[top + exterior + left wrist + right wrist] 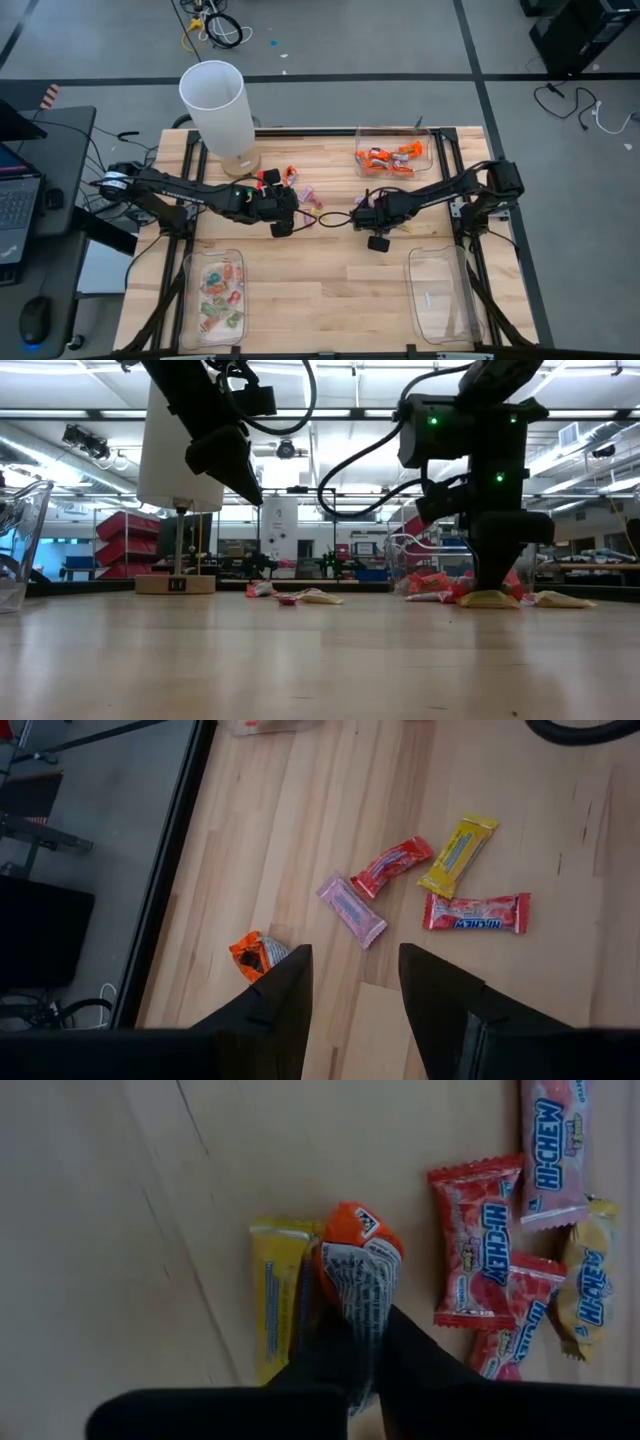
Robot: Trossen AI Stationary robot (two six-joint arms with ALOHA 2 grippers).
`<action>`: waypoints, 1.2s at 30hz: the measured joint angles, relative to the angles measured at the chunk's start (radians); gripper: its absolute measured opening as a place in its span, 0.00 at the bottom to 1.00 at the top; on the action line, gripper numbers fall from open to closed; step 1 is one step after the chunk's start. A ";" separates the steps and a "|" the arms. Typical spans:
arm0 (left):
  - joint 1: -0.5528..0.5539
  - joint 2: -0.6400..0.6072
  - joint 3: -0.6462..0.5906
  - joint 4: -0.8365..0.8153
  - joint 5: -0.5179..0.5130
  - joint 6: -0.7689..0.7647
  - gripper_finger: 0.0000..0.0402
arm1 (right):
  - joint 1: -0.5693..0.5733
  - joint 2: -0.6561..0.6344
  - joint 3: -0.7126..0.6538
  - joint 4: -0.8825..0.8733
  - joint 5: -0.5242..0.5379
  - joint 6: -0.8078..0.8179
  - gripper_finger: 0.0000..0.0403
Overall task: Sort candy
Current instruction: Put the large orange chocolate bar into the top right transparent bin
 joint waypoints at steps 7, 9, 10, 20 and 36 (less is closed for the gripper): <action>0.000 0.000 0.000 0.001 0.000 0.002 0.38 | 0.000 -0.045 0.000 0.011 -0.002 0.024 0.03; 0.000 0.000 0.000 0.012 0.000 0.002 0.38 | 0.000 -0.070 0.000 0.043 -0.002 0.033 0.03; 0.000 0.000 0.000 0.025 0.000 0.003 0.38 | 0.001 -0.084 0.000 0.067 -0.010 0.034 0.03; -0.003 0.000 0.000 0.272 0.225 0.189 0.38 | 0.001 -0.169 0.000 0.378 -0.208 0.005 0.03; -0.002 0.035 0.000 0.433 0.536 0.318 0.38 | -0.007 -0.167 0.001 0.677 -0.387 -0.074 0.03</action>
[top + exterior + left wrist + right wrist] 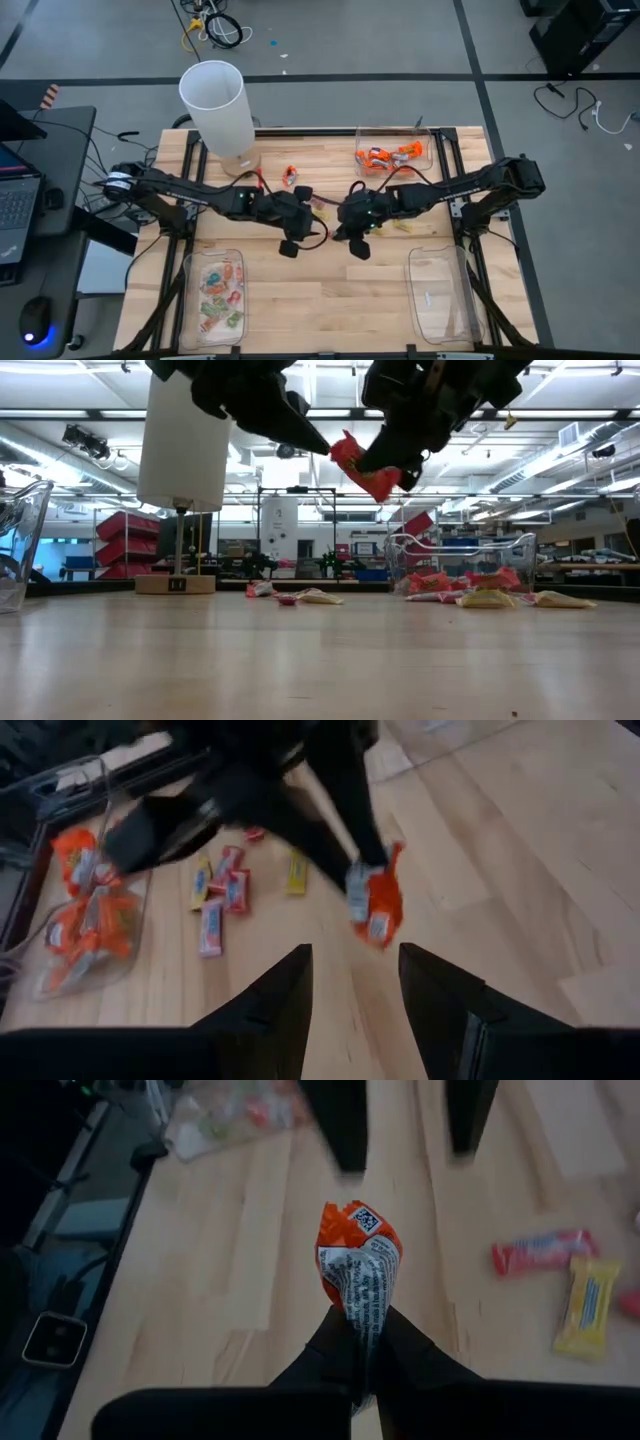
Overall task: Sort candy
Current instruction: Put the large orange chocolate bar into the top right transparent bin
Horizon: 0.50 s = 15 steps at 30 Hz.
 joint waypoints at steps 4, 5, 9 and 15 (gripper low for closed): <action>0.000 0.020 0.001 0.052 0.001 0.000 0.38 | -0.014 0.000 0.000 0.049 0.002 -0.025 0.03; 0.001 0.023 0.000 0.049 0.002 0.000 0.38 | -0.017 0.000 0.000 0.056 0.002 -0.030 0.03; 0.001 0.034 0.000 0.076 0.001 0.005 0.38 | -0.029 0.000 0.000 0.066 0.004 -0.046 0.03; 0.002 0.034 0.000 0.091 0.000 0.012 0.37 | -0.029 0.000 0.000 0.070 0.004 -0.070 0.03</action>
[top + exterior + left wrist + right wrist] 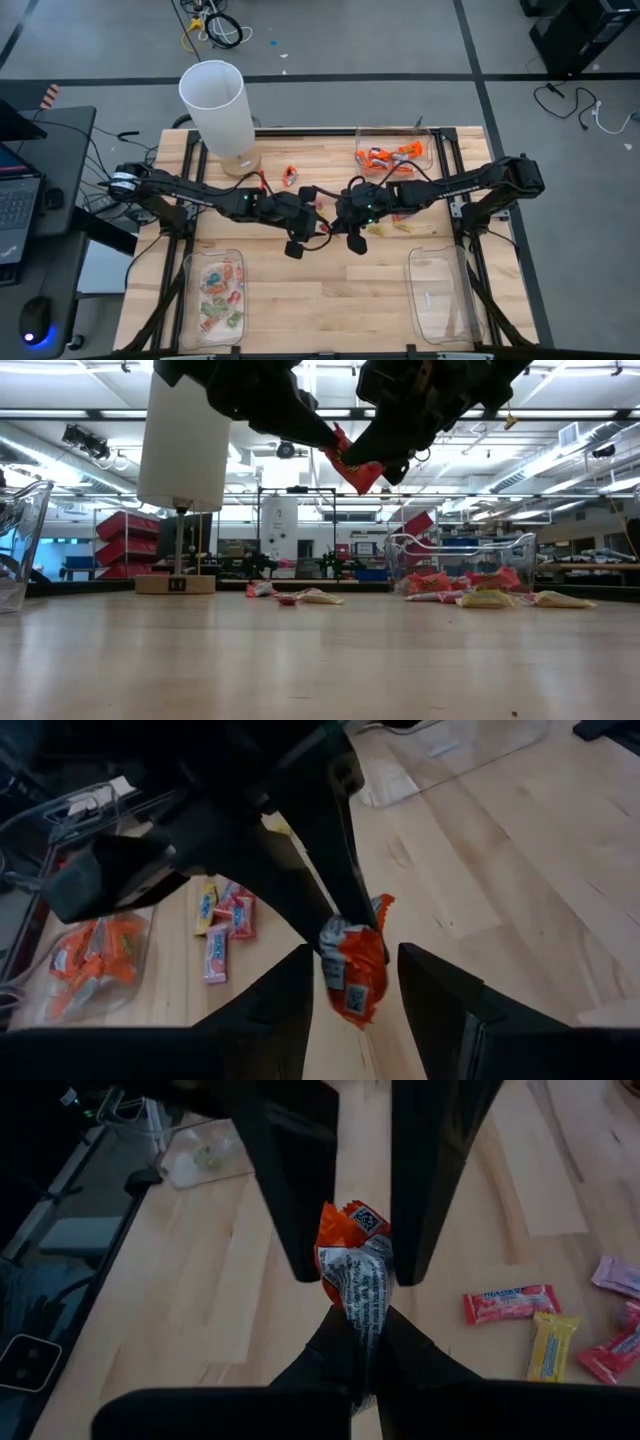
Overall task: Sort candy
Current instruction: Put the large orange chocolate bar into the top right transparent bin
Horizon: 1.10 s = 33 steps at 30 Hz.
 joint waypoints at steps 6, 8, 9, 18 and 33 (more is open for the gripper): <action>0.000 0.000 0.000 -0.007 0.000 0.011 0.25 | 0.000 0.000 0.000 0.000 0.000 -0.006 0.04; 0.000 0.000 0.000 -0.006 0.000 0.012 0.19 | 0.000 0.000 0.000 -0.002 0.000 -0.006 0.04; 0.000 0.000 0.000 -0.008 0.000 0.013 0.16 | 0.000 0.000 0.000 -0.003 0.000 -0.006 0.04; 0.000 0.000 0.000 -0.015 -0.041 0.011 0.03 | -0.006 -0.022 0.000 -0.059 0.004 0.002 0.14; 0.001 -0.004 0.000 0.066 -0.415 -0.169 0.03 | 0.075 -0.225 0.000 -0.263 0.440 -0.043 0.28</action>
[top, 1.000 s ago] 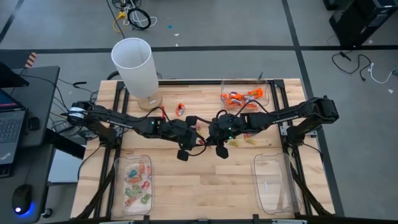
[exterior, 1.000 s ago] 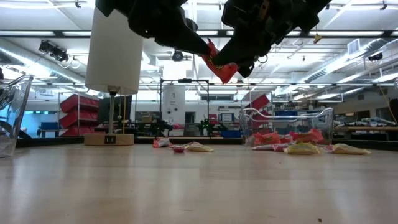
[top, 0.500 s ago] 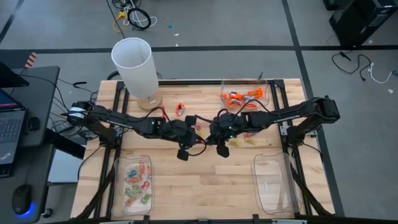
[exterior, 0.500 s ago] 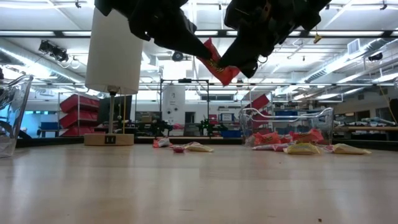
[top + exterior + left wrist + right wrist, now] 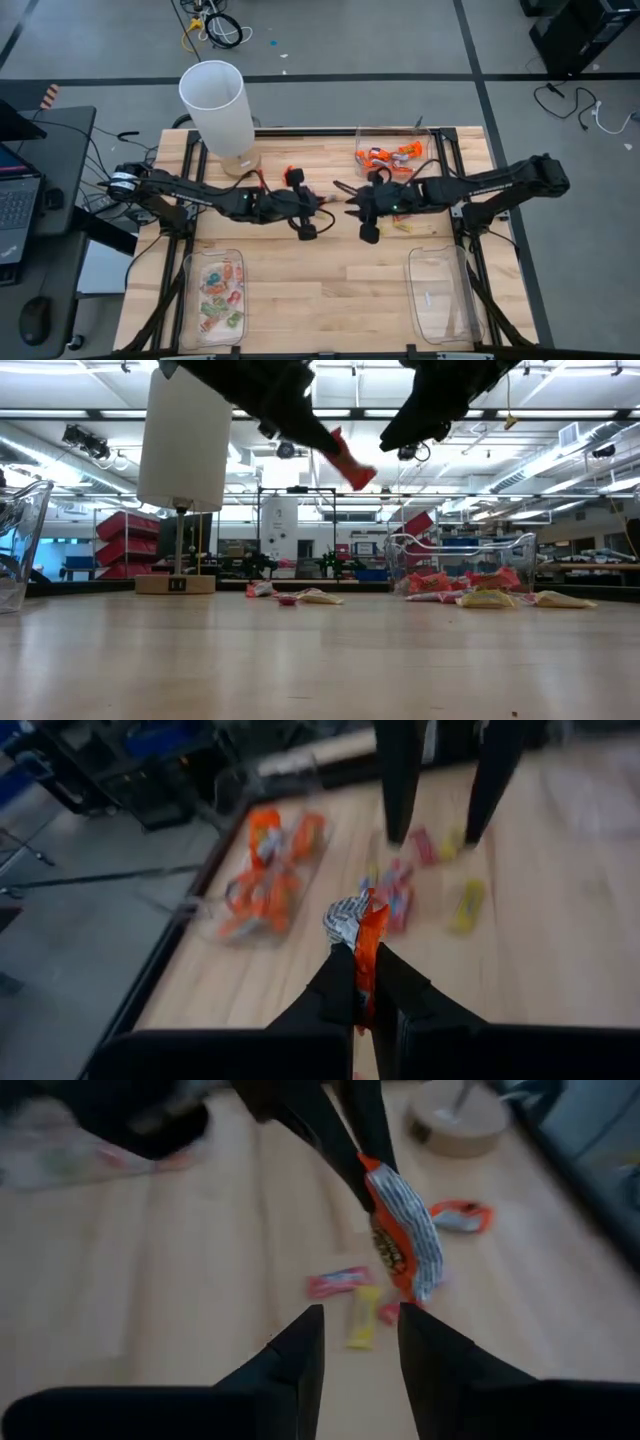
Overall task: Sort candy
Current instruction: Put the large orange chocolate bar into the top right transparent bin
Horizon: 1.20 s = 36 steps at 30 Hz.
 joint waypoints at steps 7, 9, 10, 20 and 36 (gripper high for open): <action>0.006 -0.052 0.001 0.105 0.074 -0.004 0.03 | 0.070 -0.004 -0.026 0.004 0.211 -0.037 0.29; 0.014 -0.077 -0.010 0.101 0.081 -0.004 0.03 | 0.085 -0.015 -0.039 0.023 0.252 -0.030 0.28; 0.019 -0.088 -0.022 0.119 0.089 -0.003 0.03 | 0.090 -0.020 -0.047 0.052 0.269 -0.026 0.28; 0.053 -0.164 -0.207 0.443 0.249 -0.034 0.03 | 0.099 -0.014 -0.121 0.368 0.288 -0.117 0.29; 0.052 -0.189 -0.332 0.666 0.257 -0.033 0.03 | 0.095 -0.012 -0.122 0.512 0.314 -0.190 0.23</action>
